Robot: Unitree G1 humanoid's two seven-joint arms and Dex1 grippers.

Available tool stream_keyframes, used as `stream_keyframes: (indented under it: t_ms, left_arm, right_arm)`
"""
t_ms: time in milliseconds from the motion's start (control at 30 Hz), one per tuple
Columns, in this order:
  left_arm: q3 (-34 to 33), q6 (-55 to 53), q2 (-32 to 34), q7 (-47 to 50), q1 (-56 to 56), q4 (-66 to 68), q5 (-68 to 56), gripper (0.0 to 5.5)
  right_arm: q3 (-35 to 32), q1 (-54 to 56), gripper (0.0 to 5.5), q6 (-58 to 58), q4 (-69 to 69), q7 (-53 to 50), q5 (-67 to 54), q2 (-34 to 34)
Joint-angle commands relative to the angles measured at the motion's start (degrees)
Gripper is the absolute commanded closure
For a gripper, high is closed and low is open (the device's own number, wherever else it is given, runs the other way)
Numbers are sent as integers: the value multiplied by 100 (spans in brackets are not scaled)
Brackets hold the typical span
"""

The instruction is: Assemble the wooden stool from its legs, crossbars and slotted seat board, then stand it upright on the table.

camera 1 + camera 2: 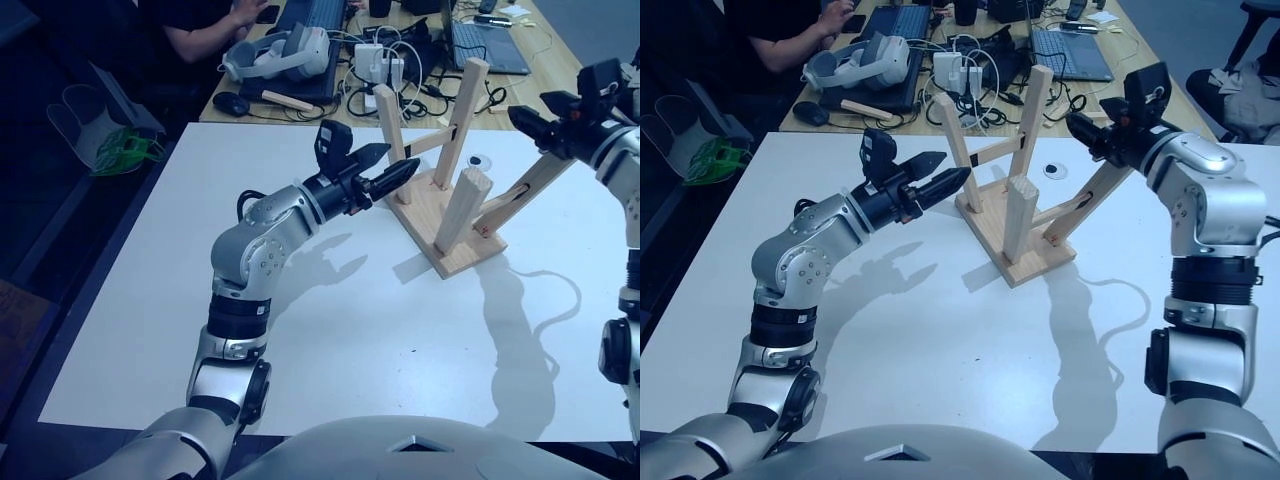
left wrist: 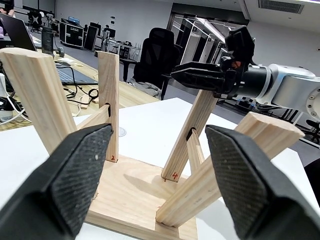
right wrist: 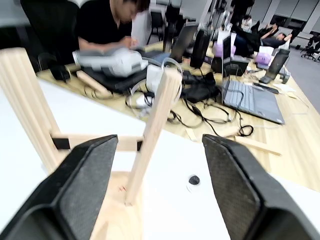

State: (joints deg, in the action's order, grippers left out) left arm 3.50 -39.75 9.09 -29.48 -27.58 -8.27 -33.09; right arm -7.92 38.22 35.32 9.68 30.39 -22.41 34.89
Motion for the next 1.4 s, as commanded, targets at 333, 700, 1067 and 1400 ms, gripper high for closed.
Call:
stream_keyframes:
  t_ms: [333,700,1067,1400]
  left_arm:
    - [-132,90,-129,292,-151,166,122,206]
    - [-328,106,-282,542,-255,388,141,206]
    - [-1394,598,-752,1059,-336,1146,-269,206]
    - [-2563,1593,-1194,2093,-652,2039,-744,206]
  right_arm:
    - [428,-1512,236,877,-76,483,-36,177]
    - [-175,-1214,236,-772,397,951,-269,-160]
    - [-110,75,236,-85,-1863,325,-1306,-845]
    - [1037,-714,236,1766,-3869,436,-2305,-316]
